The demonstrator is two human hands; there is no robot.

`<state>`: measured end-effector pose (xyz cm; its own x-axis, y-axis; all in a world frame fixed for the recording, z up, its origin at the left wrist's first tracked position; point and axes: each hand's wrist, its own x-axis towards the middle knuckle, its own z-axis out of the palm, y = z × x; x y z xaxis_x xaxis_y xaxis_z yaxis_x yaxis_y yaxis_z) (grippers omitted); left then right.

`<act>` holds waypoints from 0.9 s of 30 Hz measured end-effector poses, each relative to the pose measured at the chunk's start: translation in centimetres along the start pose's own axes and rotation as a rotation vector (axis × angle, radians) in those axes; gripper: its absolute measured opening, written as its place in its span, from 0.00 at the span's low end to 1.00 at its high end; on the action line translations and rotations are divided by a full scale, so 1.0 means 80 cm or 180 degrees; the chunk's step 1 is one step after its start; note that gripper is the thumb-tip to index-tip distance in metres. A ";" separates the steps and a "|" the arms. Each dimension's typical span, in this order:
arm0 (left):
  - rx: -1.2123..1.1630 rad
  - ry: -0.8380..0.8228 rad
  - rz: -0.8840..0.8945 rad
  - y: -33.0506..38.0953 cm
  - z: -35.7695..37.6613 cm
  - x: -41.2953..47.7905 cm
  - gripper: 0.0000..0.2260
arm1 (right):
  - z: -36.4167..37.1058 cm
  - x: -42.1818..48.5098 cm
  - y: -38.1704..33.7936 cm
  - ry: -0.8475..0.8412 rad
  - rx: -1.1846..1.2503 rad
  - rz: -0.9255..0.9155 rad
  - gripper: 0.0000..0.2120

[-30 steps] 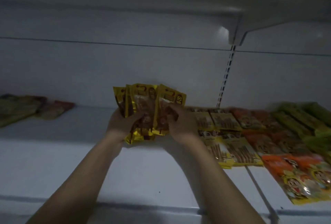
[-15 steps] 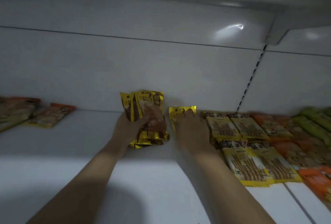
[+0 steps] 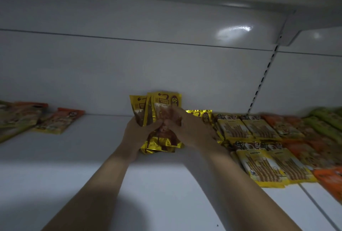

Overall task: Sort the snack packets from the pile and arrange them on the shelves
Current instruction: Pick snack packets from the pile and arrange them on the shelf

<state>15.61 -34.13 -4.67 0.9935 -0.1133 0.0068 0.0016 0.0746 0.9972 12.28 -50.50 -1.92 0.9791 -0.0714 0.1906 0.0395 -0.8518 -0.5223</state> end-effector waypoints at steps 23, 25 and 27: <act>-0.0134 0.0592 0.0017 0.021 -0.041 -0.020 0.11 | 0.036 -0.010 0.003 0.1006 -0.0343 -0.0108 0.15; -0.0209 0.0603 0.0030 0.022 -0.038 -0.021 0.09 | 0.035 -0.013 0.003 0.0850 0.0233 -0.0433 0.13; -0.0396 0.0636 0.0031 0.023 -0.037 -0.023 0.09 | 0.037 -0.019 -0.001 0.0427 -0.0167 -0.0654 0.13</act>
<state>14.15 -30.84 -3.07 0.9963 0.0854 -0.0107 -0.0064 0.1976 0.9803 11.40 -48.82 -4.60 0.9161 0.0409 0.3988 0.2213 -0.8811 -0.4180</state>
